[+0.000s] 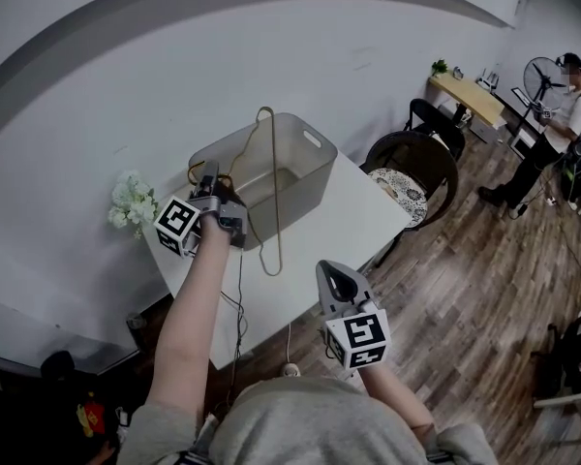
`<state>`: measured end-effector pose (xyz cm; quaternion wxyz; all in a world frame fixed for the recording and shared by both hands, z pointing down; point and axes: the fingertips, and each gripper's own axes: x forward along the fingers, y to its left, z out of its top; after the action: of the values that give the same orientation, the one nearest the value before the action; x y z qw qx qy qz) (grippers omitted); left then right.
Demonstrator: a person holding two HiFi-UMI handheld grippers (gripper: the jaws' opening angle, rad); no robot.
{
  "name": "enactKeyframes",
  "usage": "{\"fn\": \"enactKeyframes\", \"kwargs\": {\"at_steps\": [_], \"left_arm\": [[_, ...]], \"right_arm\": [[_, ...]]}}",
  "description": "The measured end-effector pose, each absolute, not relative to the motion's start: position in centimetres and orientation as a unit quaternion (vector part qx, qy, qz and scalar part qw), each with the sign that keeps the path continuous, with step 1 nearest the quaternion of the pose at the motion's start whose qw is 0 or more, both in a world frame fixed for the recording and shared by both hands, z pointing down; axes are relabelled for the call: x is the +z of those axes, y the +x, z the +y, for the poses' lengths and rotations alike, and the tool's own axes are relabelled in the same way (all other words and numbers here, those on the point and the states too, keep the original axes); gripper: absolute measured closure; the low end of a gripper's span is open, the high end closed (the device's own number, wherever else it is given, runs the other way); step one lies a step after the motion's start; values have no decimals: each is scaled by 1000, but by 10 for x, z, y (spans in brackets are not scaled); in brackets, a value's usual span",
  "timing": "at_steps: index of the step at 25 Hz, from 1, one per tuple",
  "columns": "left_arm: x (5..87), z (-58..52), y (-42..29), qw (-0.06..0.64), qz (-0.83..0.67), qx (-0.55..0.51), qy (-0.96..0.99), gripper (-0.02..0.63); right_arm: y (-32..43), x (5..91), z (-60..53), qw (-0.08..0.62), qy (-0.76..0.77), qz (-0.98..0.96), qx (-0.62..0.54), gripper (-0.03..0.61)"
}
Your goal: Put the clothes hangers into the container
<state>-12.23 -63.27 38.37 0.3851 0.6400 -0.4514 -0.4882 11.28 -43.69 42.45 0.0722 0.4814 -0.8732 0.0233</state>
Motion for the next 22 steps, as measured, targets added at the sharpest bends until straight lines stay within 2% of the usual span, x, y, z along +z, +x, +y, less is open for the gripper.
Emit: {"fn": "enactKeyframes", "kwargs": {"at_steps": [22], "left_arm": [[401,-733,-111,412,-514,-378,650,586]], "right_arm": [[113,433,-479,74,477,-875,32,580]]}}
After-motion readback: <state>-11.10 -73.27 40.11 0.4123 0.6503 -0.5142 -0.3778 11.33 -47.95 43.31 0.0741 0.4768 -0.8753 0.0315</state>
